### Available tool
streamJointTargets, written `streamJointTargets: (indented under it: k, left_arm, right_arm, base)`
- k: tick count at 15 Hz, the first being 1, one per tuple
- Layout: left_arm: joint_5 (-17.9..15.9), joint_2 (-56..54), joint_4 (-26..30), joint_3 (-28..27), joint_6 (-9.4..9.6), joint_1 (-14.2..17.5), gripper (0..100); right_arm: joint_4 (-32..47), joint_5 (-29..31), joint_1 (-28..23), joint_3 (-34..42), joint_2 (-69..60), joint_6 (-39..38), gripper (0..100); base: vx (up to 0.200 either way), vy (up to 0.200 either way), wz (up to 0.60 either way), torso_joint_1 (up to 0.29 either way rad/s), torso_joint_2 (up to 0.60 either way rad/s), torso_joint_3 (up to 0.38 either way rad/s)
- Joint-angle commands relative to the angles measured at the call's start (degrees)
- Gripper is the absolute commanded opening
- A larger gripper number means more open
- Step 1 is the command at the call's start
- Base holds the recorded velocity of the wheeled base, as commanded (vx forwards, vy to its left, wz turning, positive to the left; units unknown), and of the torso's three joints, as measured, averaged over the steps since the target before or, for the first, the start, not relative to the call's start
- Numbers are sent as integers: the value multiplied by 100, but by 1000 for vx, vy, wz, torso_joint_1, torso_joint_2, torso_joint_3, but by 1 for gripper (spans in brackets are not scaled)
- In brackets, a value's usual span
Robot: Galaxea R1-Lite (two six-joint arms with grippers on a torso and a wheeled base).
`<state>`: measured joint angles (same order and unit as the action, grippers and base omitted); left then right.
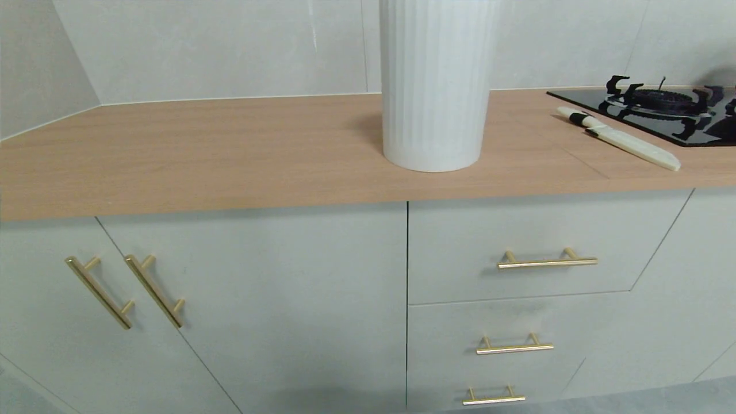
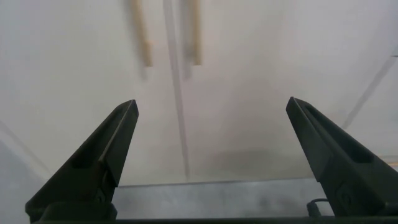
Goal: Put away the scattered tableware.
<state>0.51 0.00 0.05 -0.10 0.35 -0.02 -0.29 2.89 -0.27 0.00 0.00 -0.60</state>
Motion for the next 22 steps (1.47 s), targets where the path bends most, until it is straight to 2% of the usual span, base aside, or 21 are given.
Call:
streamJointTargets:
  k: [1,4,12,18,22]
  left_arm:
    - [2,9,4,1,0,2,100]
    - [2,9,4,1,0,2,100]
    - [2,9,4,-8,-9,2,100]
    - [2,9,4,-8,0,2,100]
    - [2,9,4,-8,-9,2,100]
  right_arm:
    - [3,1,0,0,9,-2,100]
    - [-6,1,0,0,9,-2,100]
    - [3,1,0,0,9,-2,100]
    - [3,1,0,0,9,-2,100]
    - [3,1,0,0,9,-2,100]
  base:
    - [0,-200,0,-2,-2,2]
    - [0,-200,0,4,1,1]
    - [0,0,0,0,0,0]
    - [200,0,0,1,1,2]
    - [0,0,0,0,0,0]
